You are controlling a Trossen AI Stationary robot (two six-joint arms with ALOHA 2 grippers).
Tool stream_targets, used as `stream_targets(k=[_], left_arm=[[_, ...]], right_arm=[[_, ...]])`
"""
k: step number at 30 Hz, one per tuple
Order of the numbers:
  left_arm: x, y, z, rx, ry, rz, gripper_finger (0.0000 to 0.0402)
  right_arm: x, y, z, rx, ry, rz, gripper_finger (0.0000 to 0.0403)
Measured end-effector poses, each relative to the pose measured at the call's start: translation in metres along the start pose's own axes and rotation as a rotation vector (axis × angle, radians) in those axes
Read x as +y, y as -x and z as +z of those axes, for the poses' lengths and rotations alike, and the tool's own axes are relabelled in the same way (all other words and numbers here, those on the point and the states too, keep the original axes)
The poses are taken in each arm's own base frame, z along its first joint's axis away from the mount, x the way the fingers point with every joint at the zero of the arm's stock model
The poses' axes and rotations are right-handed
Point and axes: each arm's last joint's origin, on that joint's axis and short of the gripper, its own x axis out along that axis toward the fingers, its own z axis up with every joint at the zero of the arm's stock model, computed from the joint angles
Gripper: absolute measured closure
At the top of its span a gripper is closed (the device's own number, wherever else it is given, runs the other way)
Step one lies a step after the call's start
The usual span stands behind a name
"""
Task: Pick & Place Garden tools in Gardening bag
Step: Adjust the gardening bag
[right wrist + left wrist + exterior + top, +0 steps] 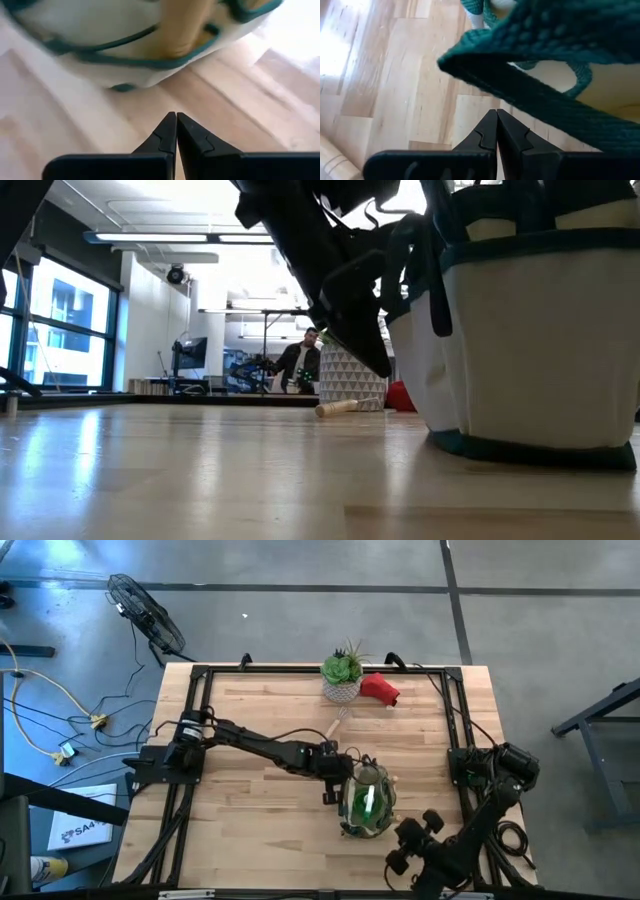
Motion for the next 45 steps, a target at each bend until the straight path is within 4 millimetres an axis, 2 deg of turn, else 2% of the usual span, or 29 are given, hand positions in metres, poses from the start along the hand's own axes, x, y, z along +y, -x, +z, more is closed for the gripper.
stream_targets(k=[4, 8, 10, 18, 22, 30, 38, 45], left_arm=[[0.0, 0.0, 0.0, 0.0, 0.001, 0.001, 0.0401], [0.001, 0.0, 0.0, 0.0, 0.002, 0.002, 0.0401], [0.001, 0.0, 0.0, -0.003, 0.002, 0.002, 0.0401], [0.0, 0.0, 0.004, -0.04, 0.013, -0.004, 0.0401], [0.0, 0.0, 0.004, -0.041, 0.013, -0.004, 0.0401], [0.0, 0.0, 0.003, -0.035, 0.009, -0.006, 0.0401], [-0.004, 0.0, 0.003, -0.023, 0.036, -0.097, 0.0402], [-0.012, 0.002, 0.003, -0.028, 0.044, -0.12, 0.0401]], right_arm=[[0.017, 0.01, -0.003, 0.017, 0.043, 0.143, 0.04], [0.038, 0.028, -0.006, -0.069, 0.089, 0.339, 0.04], [0.046, 0.03, -0.004, -0.113, 0.121, 0.397, 0.04], [0.06, 0.001, 0.033, -0.179, 0.272, 0.351, 0.04], [0.07, -0.006, 0.047, -0.153, 0.339, 0.411, 0.04], [0.059, -0.01, 0.042, -0.095, 0.318, 0.327, 0.04], [0.041, -0.009, 0.036, -0.089, 0.245, 0.185, 0.04], [0.029, -0.011, 0.036, -0.077, 0.224, 0.086, 0.04]])
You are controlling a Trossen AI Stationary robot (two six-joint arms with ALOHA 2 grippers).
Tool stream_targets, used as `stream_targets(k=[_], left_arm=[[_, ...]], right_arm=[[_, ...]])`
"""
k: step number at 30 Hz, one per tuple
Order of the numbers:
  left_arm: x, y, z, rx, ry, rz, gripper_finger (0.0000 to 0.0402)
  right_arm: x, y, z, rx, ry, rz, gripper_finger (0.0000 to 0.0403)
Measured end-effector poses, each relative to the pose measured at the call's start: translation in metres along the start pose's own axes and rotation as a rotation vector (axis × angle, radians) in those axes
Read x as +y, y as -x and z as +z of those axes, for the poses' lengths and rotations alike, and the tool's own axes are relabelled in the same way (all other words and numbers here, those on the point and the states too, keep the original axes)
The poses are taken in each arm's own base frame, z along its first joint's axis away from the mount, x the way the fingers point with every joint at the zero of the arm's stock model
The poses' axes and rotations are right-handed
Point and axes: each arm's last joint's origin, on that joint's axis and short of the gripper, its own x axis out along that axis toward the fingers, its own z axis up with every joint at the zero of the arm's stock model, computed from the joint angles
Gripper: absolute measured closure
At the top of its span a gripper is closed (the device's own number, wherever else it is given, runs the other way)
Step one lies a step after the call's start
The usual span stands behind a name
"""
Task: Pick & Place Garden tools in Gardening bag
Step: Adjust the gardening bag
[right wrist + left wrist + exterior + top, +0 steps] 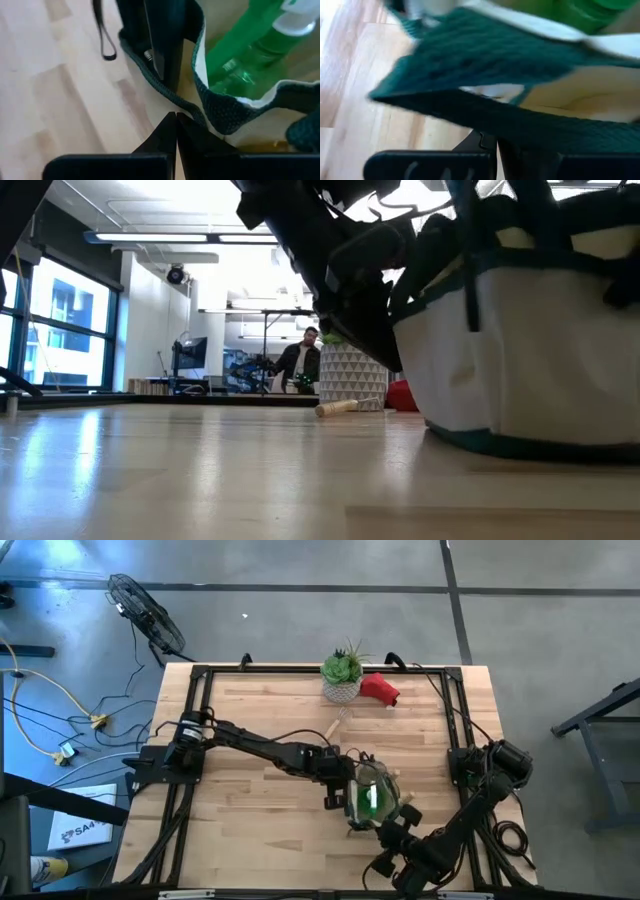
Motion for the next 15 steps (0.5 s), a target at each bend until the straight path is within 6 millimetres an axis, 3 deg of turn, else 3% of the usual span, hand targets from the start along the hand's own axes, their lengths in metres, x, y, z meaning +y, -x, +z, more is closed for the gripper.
stream_targets(k=[6, 15], left_arm=[[-0.015, 0.001, 0.001, -0.031, -0.014, -0.04, 0.0401], [-0.057, 0.008, 0.004, -0.147, -0.067, -0.197, 0.0401]], right_arm=[[-0.009, 0.002, -0.004, 0.048, -0.012, -0.071, 0.04], [-0.027, 0.011, -0.013, 0.088, -0.072, -0.225, 0.04]])
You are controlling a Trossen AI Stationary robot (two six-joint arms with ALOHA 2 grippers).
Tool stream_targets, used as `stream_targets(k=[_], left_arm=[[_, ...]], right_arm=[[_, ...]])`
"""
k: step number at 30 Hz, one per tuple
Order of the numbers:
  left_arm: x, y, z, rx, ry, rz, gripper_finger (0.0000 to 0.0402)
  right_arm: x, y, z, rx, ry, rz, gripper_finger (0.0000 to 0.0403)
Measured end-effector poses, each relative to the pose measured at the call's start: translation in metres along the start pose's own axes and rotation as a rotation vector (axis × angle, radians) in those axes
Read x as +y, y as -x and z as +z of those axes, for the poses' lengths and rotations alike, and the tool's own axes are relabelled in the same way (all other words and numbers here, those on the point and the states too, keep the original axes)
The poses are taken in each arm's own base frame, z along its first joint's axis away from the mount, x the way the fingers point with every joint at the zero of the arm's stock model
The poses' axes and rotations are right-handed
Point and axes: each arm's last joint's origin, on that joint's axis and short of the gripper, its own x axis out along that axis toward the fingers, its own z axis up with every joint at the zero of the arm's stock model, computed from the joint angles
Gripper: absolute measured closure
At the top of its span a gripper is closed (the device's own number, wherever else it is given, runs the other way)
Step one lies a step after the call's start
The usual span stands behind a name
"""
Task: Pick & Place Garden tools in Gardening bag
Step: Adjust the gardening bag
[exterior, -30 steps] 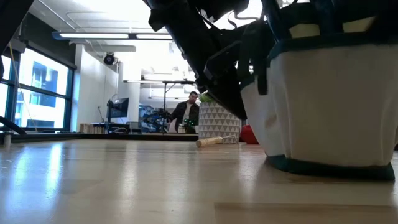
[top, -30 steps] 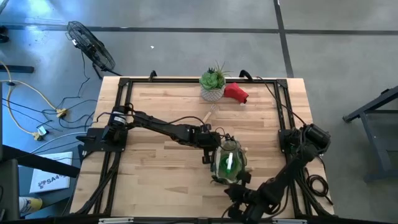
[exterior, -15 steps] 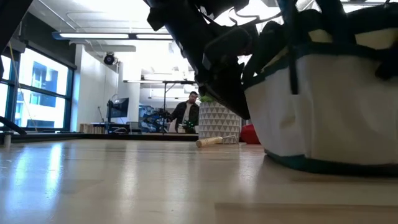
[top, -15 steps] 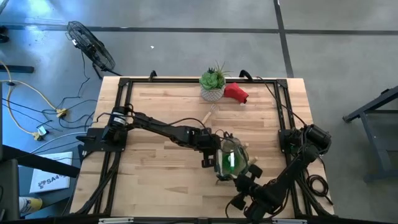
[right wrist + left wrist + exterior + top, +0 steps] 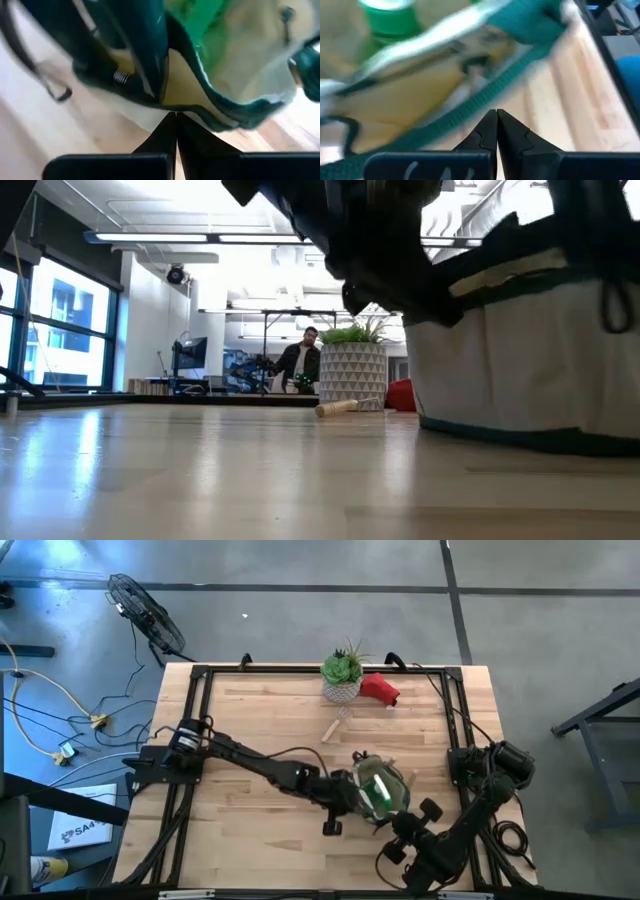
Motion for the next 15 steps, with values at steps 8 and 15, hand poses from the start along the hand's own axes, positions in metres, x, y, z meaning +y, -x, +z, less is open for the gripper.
stream_targets(k=[8, 15], left_arm=[[-0.018, 0.0, -0.005, 0.015, -0.028, -0.018, 0.0401], [-0.011, 0.002, -0.019, 0.152, -0.021, 0.092, 0.0402]], right_arm=[[-0.016, 0.005, -0.004, 0.023, -0.065, -0.142, 0.04], [-0.023, 0.013, -0.012, 0.02, -0.107, -0.175, 0.04]])
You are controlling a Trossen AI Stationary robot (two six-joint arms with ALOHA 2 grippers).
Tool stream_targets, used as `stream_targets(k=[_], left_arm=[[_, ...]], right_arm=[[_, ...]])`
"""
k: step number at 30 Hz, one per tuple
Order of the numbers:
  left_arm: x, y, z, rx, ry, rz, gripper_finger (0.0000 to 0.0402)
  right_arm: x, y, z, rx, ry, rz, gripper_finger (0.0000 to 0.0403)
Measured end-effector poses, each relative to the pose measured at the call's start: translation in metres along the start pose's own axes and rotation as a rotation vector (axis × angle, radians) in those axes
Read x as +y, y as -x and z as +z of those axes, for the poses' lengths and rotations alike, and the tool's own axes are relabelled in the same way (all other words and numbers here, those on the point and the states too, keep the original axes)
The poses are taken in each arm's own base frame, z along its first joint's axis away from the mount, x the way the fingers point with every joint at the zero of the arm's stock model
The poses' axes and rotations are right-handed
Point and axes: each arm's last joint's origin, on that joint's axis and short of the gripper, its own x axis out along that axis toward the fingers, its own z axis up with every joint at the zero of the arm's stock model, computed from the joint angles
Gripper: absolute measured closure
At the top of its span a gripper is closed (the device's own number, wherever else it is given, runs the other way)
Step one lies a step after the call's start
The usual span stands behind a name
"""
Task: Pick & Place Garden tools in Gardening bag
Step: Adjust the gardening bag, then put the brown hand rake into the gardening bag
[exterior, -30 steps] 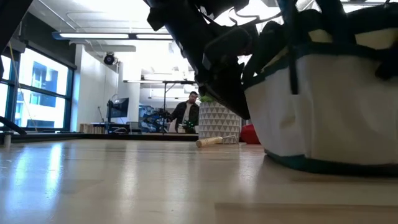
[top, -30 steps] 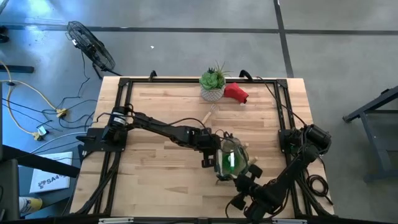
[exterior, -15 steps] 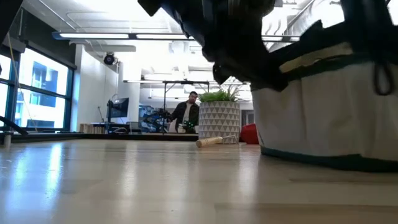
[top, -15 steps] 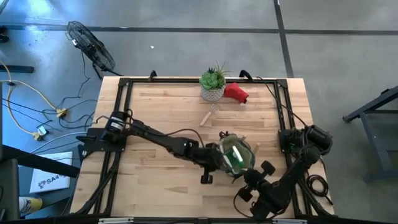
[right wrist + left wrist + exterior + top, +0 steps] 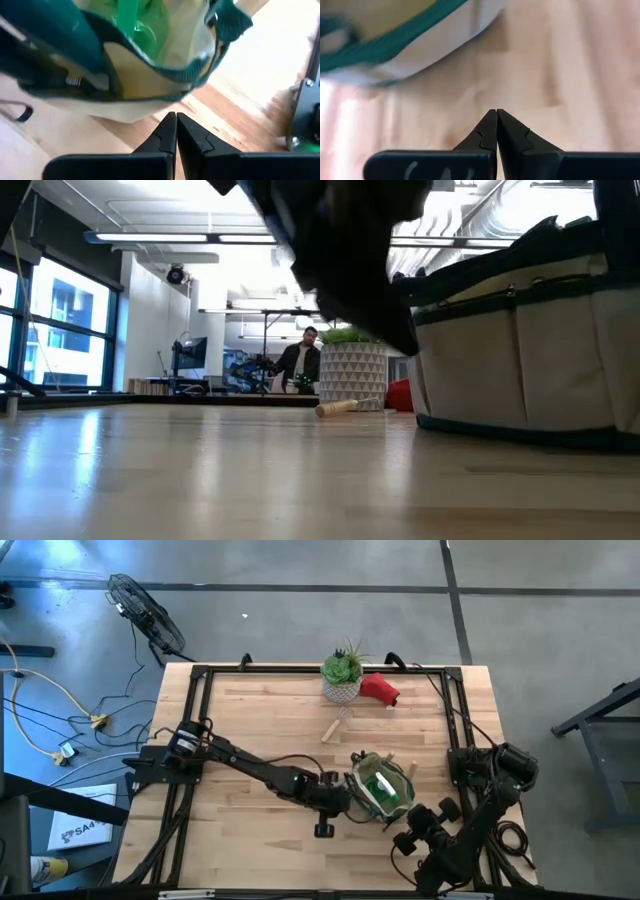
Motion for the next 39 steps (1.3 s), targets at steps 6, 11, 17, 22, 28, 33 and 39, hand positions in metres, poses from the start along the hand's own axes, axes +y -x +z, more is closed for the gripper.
stream_targets(k=[6, 11, 17, 22, 28, 33, 39], left_arm=[[0.005, 0.004, -0.007, 0.07, -0.011, 0.1, 0.0401], [0.005, 0.021, -0.003, 0.078, -0.015, 0.105, 0.0402], [0.009, 0.069, 0.013, 0.001, -0.062, 0.179, 0.0402], [0.019, 0.111, 0.021, -0.051, -0.143, 0.324, 0.0401], [0.057, 0.147, 0.028, -0.052, -0.162, 0.418, 0.0402], [0.104, 0.165, 0.023, 0.015, -0.063, 0.357, 0.0402], [0.162, 0.174, 0.018, 0.019, 0.057, 0.309, 0.0401]], right_arm=[[-0.003, 0.014, -0.014, 0.031, -0.033, 0.055, 0.04], [-0.001, 0.049, -0.017, -0.047, -0.048, 0.24, 0.04], [-0.001, 0.098, -0.009, -0.259, 0.024, 0.494, 0.04], [-0.01, 0.118, 0.006, -0.354, 0.072, 0.572, 0.04], [-0.025, 0.122, 0.043, -0.371, 0.152, 0.552, 0.04], [-0.045, 0.122, 0.091, -0.409, 0.201, 0.528, 0.0391], [-0.085, 0.112, 0.158, -0.427, 0.245, 0.467, 0.0358]])
